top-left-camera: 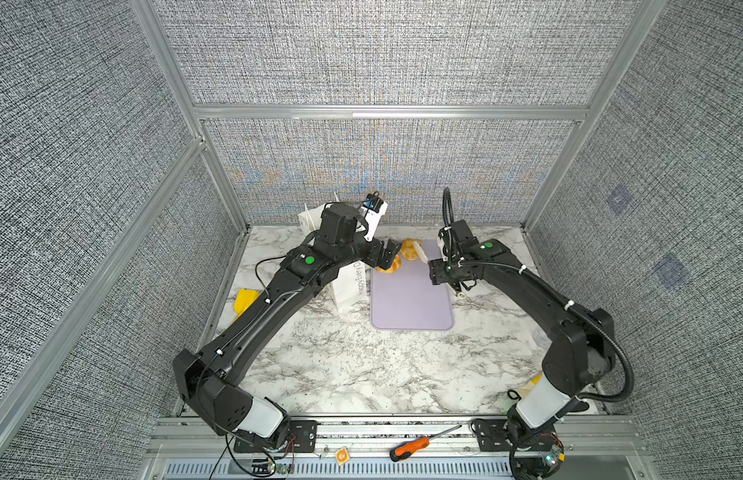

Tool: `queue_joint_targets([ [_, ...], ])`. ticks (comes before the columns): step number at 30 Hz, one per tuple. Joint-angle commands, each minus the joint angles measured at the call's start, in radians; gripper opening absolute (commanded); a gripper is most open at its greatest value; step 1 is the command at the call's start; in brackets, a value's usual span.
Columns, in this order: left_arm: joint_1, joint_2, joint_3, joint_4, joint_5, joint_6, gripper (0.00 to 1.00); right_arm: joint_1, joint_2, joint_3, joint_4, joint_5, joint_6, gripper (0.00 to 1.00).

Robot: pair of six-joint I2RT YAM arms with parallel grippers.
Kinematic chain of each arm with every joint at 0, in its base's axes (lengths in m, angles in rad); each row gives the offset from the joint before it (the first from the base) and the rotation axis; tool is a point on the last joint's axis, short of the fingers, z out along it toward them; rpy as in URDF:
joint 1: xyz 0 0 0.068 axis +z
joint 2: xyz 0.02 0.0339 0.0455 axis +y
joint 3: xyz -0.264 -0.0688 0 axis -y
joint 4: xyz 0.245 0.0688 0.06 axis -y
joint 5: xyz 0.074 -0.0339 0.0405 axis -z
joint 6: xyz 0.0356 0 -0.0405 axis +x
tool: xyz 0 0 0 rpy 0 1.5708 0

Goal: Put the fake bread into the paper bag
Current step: 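Move the empty tongs back over the tray while left gripper lowers the bag, then lower the tongs around the round bun on the tray with right gripper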

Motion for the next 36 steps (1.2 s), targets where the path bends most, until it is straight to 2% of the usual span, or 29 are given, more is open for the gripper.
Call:
queue_joint_targets([
  [1,-0.003,0.039,0.045,-0.024,0.016,0.003,0.97,-0.034,0.056,0.030,0.016,-0.053,-0.059,0.72],
  [10,-0.006,0.175,0.179,-0.087,0.019,0.015,0.98,-0.106,0.284,0.234,-0.043,-0.158,-0.088,0.72],
  [22,-0.006,0.297,0.305,-0.126,0.015,-0.002,0.98,-0.168,0.459,0.406,-0.066,-0.296,-0.060,0.72],
  [30,-0.006,0.316,0.335,-0.143,-0.003,0.000,0.98,-0.188,0.550,0.500,-0.067,-0.370,-0.003,0.72],
  [36,-0.006,0.316,0.338,-0.154,-0.010,0.017,0.99,-0.187,0.591,0.532,-0.122,-0.433,-0.001,0.63],
])
